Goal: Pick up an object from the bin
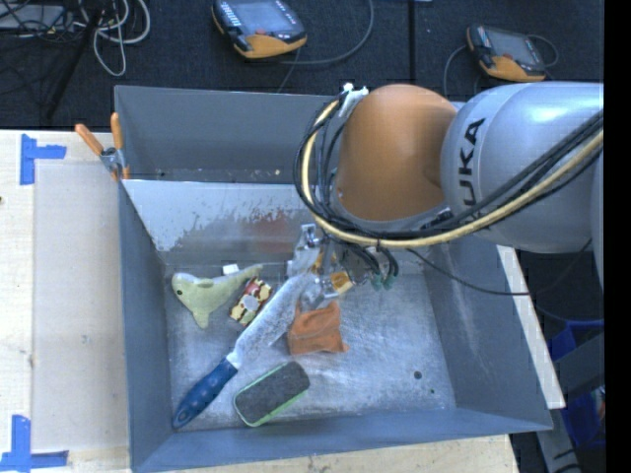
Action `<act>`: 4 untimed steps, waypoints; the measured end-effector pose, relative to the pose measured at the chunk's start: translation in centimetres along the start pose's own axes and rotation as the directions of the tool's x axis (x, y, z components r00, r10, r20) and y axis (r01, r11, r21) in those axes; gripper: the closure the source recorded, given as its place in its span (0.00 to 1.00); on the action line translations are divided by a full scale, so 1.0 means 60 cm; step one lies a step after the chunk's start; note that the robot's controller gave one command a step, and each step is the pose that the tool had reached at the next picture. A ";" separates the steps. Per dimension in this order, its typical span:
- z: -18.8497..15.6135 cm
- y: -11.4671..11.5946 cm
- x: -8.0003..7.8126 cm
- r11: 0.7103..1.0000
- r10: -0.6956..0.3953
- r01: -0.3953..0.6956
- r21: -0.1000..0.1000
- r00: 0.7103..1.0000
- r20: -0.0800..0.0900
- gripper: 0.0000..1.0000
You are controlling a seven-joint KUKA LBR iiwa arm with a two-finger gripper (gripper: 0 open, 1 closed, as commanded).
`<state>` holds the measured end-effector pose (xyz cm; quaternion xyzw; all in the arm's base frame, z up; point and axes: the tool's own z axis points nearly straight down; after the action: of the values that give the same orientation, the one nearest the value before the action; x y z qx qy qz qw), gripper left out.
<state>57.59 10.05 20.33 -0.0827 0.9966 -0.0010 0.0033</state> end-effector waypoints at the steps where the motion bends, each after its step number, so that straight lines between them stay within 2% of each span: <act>1: 0.055 0.044 0.008 0.999 -0.042 0.040 0.027 0.998 0.057 1.00; 2: 0.063 0.057 0.019 0.999 -0.047 0.047 0.015 0.999 0.026 1.00; 3: 0.072 0.056 -0.004 0.990 -0.139 0.139 0.012 0.990 0.016 1.00; 4: 0.076 0.055 -0.021 0.973 -0.231 0.231 0.007 0.973 0.007 0.00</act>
Offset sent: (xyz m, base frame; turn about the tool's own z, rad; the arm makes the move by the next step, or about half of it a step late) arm -0.0280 0.0474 -0.0323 -0.0352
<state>58.33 13.53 15.76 -0.1981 0.9801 -0.0041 0.0074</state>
